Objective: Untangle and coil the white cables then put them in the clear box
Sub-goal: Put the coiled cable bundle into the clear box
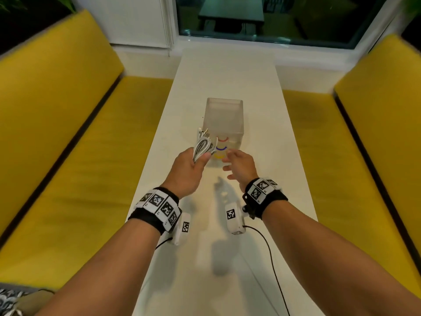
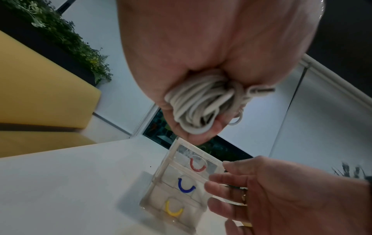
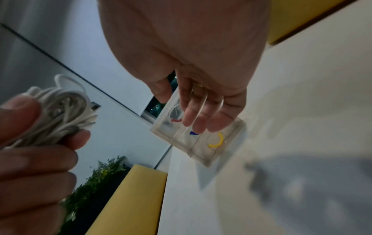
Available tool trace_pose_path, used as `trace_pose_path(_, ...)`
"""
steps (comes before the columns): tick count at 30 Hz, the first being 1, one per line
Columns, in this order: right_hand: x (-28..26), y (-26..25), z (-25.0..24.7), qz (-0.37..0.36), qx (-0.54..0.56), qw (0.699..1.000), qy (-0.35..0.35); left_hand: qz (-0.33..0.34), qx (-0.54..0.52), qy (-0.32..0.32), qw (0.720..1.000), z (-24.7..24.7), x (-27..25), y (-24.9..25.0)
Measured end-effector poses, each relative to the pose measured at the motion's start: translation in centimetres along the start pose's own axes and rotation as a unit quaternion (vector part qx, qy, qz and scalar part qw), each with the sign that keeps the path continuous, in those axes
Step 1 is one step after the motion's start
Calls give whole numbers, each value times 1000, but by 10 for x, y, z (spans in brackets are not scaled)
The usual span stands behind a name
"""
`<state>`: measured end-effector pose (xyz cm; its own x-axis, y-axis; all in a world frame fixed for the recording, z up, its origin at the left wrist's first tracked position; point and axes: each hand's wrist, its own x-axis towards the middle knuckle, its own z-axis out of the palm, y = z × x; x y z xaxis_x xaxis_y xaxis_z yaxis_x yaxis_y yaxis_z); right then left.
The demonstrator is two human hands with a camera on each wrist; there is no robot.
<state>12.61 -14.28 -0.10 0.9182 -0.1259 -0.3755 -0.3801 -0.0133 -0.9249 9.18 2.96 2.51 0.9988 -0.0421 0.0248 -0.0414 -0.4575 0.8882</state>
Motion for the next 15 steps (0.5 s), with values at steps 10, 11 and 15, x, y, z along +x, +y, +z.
trace_pose_path(10,49,2,38,39,143,983,105,10,36,0,999,0,41,-4)
trace_pose_path(11,50,3,39,46,153,981,110,11,38,2,999,0,43,-4)
trace_pose_path(15,56,-1,40,68,152,977,135,6,44,-4,999,2,47,-4)
